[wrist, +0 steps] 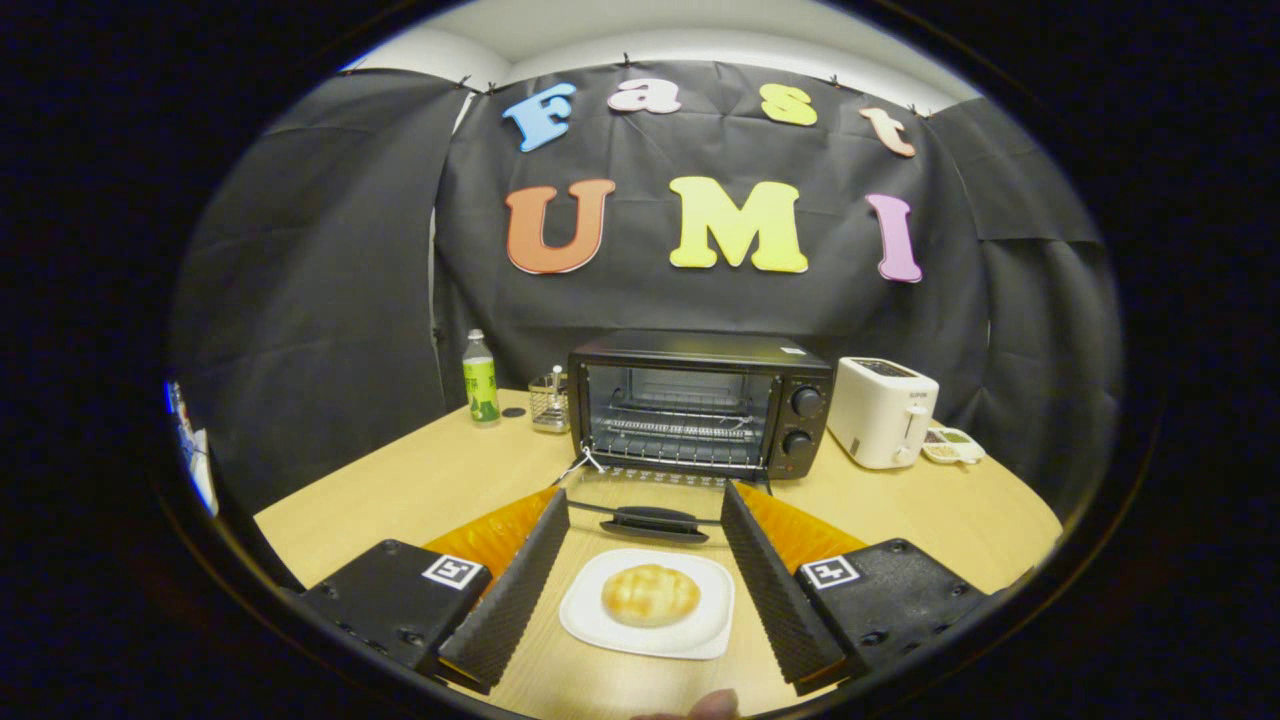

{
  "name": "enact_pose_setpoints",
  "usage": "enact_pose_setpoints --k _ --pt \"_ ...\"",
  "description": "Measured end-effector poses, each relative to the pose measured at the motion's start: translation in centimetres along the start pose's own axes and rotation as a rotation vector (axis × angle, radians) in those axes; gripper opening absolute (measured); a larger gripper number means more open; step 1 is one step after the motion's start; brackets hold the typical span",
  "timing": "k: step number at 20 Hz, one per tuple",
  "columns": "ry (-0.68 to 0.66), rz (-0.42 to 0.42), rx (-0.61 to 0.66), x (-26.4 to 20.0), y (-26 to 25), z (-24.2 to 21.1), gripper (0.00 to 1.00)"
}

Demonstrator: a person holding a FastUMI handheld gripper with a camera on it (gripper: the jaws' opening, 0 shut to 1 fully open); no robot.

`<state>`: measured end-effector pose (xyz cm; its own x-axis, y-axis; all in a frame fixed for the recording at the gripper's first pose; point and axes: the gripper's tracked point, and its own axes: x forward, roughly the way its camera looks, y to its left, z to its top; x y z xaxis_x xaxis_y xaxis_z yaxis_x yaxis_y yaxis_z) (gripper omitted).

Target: Open the toaster oven, put the food inside, and close the toaster oven door.

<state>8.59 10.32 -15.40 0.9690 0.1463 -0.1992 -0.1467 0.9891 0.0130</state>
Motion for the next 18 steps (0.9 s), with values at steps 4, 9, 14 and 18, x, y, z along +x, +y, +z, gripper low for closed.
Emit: enact_pose_setpoints --k 4,9,14,18 --pt "0.021 -0.036 0.021 0.4 0.1 -2.1 1.00" --pt "0.150 -0.040 0.036 1.7 0.4 -6.6 1.00" --pt "0.288 -0.050 0.086 3.0 -0.5 -9.5 1.00" --pt "0.393 -0.076 0.091 3.4 -1.0 -11.7 1.00"
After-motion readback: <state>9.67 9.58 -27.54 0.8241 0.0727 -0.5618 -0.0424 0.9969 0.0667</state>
